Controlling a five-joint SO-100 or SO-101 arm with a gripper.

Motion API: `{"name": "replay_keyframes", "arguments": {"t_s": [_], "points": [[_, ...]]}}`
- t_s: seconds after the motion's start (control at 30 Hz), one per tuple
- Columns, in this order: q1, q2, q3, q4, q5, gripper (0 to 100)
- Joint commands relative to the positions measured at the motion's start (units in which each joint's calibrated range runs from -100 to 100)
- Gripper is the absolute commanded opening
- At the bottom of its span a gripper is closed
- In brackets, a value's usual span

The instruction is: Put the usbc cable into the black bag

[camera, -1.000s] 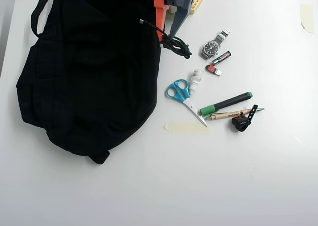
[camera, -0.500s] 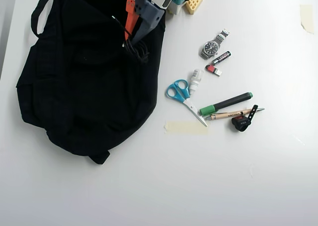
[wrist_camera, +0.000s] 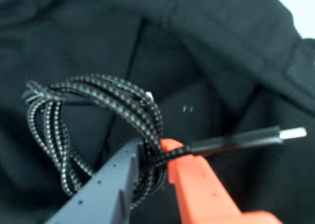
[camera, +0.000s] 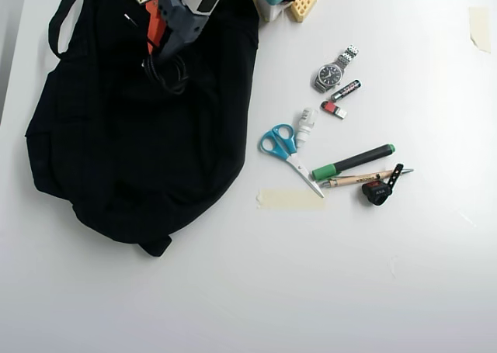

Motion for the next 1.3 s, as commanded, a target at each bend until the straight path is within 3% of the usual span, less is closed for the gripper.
{"name": "replay_keyframes", "arguments": {"t_s": [0.0, 0.07, 0.13, 0.17, 0.23, 0.33, 0.37, 0.43, 0.53, 0.73, 0.93, 1.27], "points": [[-0.96, 3.14, -4.78, -0.37, -0.17, 8], [-1.4, 3.14, -4.51, -0.37, -0.23, 23], [-1.48, 2.23, -4.06, -0.28, -1.38, 30], [-3.27, 1.81, -5.05, 2.65, -1.38, 24], [-8.73, -3.58, -9.0, 8.33, -1.07, 2], [-25.94, -19.1, -7.21, 17.72, -1.75, 2], [-34.16, -22.59, -5.95, 19.01, -4.84, 2], [-48.15, -29.39, -1.28, 18.84, -10.35, 2], [-59.0, -40.6, 9.33, 14.02, -13.81, 2], [-61.02, -53.29, 24.69, 7.47, -13.76, 2], [-60.42, -68.06, 39.96, 7.47, -13.28, 2], [-60.27, -69.14, 52.09, 7.56, -13.18, 2]]}}
